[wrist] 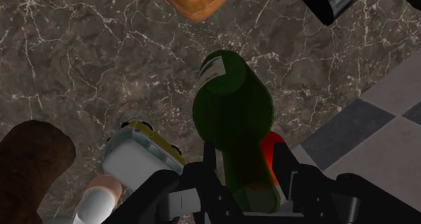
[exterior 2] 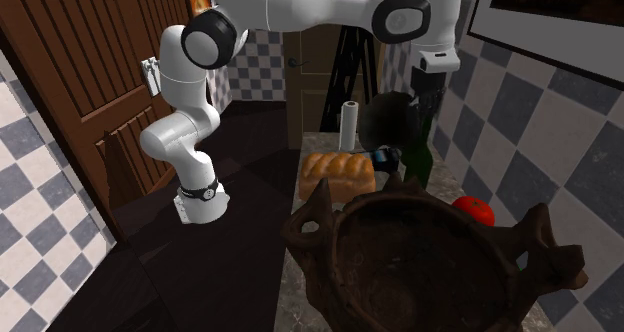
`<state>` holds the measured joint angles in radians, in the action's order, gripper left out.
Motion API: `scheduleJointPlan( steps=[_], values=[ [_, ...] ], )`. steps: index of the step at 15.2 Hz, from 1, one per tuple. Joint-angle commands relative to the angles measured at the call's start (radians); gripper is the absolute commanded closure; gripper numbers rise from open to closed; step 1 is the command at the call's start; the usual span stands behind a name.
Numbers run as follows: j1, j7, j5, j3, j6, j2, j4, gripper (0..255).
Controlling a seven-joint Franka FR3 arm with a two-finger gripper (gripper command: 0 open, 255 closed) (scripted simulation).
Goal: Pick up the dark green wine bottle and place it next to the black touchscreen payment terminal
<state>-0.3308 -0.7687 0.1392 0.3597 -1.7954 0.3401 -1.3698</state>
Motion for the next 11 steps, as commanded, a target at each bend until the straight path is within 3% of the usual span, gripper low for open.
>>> scheduleJointPlan(
  steps=[1, 7, 8, 11],
  values=[
    [0.002, 0.0, -0.002, 0.0, -0.011, -0.005, -0.015, 255],
    [0.002, 0.0, -0.001, 0.0, -0.011, -0.005, -0.014, 255],
    [0.002, 0.0, -0.001, 0.0, -0.011, -0.005, -0.014, 0],
    [0.002, 0.0, -0.002, 0.0, -0.011, -0.005, -0.015, 0]
  ],
)
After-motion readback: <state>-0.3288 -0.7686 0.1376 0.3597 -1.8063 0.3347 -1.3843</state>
